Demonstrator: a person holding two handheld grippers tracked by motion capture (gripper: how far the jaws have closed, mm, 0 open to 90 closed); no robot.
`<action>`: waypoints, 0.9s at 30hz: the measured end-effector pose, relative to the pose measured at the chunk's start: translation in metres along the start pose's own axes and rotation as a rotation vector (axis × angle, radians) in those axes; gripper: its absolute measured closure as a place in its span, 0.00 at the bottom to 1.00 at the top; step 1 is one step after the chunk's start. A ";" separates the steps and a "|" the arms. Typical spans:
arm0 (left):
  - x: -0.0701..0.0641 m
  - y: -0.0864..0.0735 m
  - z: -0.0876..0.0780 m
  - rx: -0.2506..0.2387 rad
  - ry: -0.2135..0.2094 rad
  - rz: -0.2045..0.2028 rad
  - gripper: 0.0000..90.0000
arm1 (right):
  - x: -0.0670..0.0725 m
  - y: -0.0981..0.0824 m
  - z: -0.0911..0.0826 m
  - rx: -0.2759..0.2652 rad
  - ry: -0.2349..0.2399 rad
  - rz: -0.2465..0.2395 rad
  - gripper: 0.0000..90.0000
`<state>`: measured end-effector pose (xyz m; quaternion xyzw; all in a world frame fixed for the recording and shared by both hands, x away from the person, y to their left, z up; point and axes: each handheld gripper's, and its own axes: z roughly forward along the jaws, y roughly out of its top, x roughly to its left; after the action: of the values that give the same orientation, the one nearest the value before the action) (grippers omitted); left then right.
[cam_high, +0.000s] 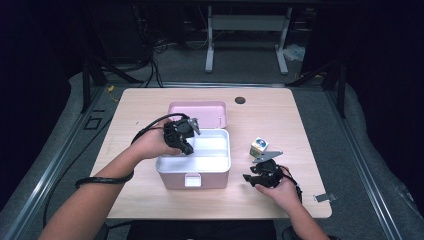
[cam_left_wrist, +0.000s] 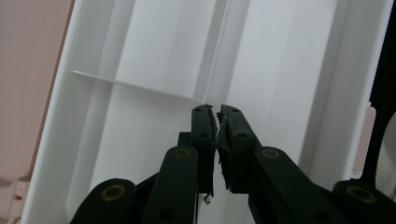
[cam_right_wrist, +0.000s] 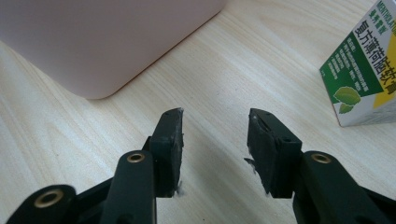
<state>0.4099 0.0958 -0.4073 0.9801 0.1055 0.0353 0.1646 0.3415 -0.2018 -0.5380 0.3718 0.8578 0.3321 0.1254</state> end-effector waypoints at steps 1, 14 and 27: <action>0.000 0.000 -0.001 0.000 0.006 0.004 0.93 | 0.000 0.000 0.000 -0.001 0.003 0.003 0.61; 0.005 0.004 0.006 0.040 0.022 0.022 0.90 | -0.001 -0.005 -0.005 -0.001 -0.009 0.013 0.61; 0.009 0.004 0.016 0.050 -0.008 0.015 0.93 | -0.002 -0.007 -0.005 -0.001 -0.009 0.018 0.61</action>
<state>0.4211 0.0894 -0.4206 0.9848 0.0983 0.0301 0.1400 0.3364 -0.2095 -0.5389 0.3810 0.8536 0.3319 0.1265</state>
